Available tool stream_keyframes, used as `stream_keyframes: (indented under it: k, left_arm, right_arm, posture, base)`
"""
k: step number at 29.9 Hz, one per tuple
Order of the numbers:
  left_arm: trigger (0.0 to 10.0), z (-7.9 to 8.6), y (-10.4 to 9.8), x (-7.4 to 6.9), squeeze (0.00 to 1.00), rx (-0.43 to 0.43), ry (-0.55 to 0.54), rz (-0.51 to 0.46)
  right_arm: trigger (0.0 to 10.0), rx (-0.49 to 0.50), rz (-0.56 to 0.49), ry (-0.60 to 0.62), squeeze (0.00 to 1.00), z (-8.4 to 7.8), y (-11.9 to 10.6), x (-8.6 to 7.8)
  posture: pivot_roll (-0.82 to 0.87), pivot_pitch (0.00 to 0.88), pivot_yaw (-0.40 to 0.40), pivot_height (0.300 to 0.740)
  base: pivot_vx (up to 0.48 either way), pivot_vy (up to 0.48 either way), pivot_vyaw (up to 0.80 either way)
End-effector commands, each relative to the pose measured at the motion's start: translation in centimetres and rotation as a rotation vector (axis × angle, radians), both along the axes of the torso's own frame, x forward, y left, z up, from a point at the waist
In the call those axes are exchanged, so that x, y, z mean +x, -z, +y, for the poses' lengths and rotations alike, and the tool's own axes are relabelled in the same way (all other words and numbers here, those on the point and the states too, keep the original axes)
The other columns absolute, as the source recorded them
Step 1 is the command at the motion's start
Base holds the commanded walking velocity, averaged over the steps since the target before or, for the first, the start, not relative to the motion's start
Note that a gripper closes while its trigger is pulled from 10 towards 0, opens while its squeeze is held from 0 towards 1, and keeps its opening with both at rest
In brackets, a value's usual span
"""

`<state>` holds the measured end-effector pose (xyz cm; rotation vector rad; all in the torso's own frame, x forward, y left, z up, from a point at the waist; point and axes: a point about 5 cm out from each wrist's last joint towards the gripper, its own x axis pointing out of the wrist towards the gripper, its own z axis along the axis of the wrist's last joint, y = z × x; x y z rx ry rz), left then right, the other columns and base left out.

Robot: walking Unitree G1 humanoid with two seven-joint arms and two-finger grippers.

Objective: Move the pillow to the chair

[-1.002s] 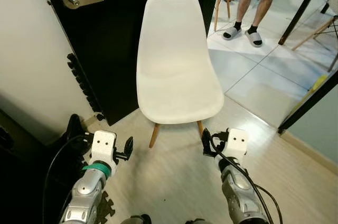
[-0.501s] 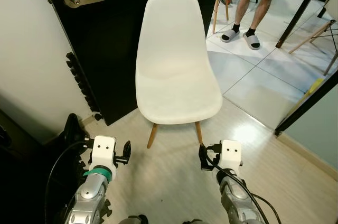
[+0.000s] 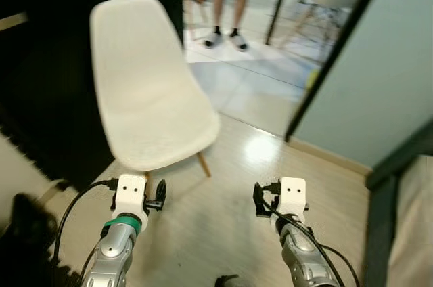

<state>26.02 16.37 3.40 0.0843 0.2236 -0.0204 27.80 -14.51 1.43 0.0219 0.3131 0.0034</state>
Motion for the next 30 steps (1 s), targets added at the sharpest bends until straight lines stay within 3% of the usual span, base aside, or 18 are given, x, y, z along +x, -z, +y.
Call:
stream_keyframes:
  k: [1,10,14,17,23,30]
  left_arm:
    - [10.0,0.3,0.3,-0.3,0.0,0.018,-0.012,0.018]
    - [10.0,0.5,0.3,-0.3,0.0,0.016,-0.036,0.023]
    - [10.0,0.5,0.4,-0.3,0.0,0.029,-0.037,0.031]
    - [10.0,0.5,0.4,-0.3,0.0,0.035,-0.037,0.037]
    - [10.0,0.5,0.3,-0.3,0.0,0.031,-0.034,0.029]
    - [10.0,0.6,0.2,-0.6,0.0,0.037,-0.035,0.027]
  right_arm:
    - [10.0,0.016,0.01,-0.017,0.0,0.4,0.4,-0.3]
    - [10.0,0.022,0.027,-0.02,0.0,0.6,0.5,-0.5]
    - [10.0,0.09,0.023,0.009,0.0,0.6,0.5,-0.5]
    - [10.0,0.086,0.021,0.011,0.0,0.6,0.4,-0.5]
    - [10.0,-0.014,-0.004,0.037,0.0,0.0,0.2,-0.5]
    - [10.0,-0.013,-0.02,0.033,0.0,-0.4,0.2,-0.7]
  posture:
    - [0.0,0.043,0.052,0.74]
    - [0.0,0.049,0.055,0.74]
    - [0.0,0.049,0.056,0.74]
    - [0.0,0.049,0.056,0.74]
    - [0.0,0.052,0.065,0.74]
    - [0.01,0.057,0.067,0.74]
  base:
    - [0.0,0.0,-0.8]
    - [0.0,0.0,-0.8]
    - [0.0,0.0,-0.8]
    - [0.0,0.0,-0.8]
    - [0.0,0.0,-0.8]
    - [0.0,0.0,-0.8]
